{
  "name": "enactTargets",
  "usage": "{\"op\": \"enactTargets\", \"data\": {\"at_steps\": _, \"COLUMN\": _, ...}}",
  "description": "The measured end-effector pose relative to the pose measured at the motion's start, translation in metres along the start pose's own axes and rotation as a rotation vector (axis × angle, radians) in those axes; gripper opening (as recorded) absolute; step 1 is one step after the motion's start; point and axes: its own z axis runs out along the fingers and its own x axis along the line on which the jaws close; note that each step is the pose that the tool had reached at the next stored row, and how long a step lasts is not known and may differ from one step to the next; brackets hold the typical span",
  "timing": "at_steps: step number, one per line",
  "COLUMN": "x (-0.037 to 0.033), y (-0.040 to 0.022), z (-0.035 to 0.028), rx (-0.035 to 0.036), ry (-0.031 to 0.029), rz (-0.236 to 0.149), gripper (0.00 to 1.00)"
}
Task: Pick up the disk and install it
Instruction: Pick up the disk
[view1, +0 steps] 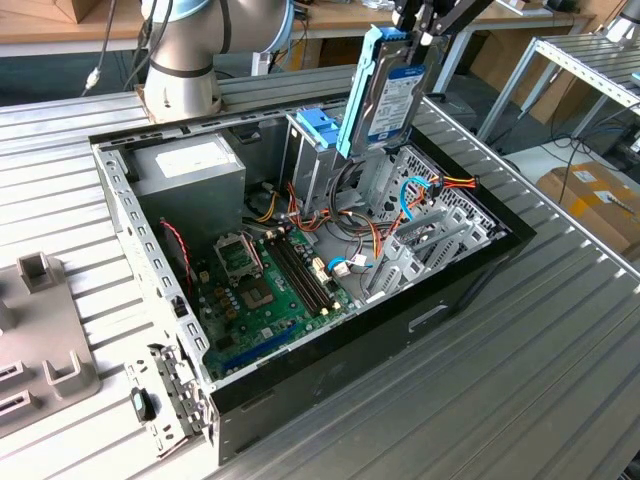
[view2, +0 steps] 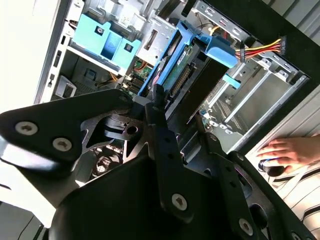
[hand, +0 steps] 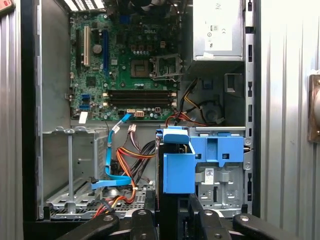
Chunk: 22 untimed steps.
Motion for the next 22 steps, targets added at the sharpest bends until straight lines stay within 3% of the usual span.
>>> {"op": "enactTargets", "data": {"at_steps": 11, "x": 0.0121, "y": 0.0, "z": -0.0001, "rx": 0.0, "ry": 0.0, "rz": 0.0, "gripper": 0.35}}
{"op": "enactTargets", "data": {"at_steps": 22, "x": 0.0133, "y": 0.0, "z": -0.0001, "rx": 0.0, "ry": 0.0001, "rz": 0.0, "gripper": 0.35}}
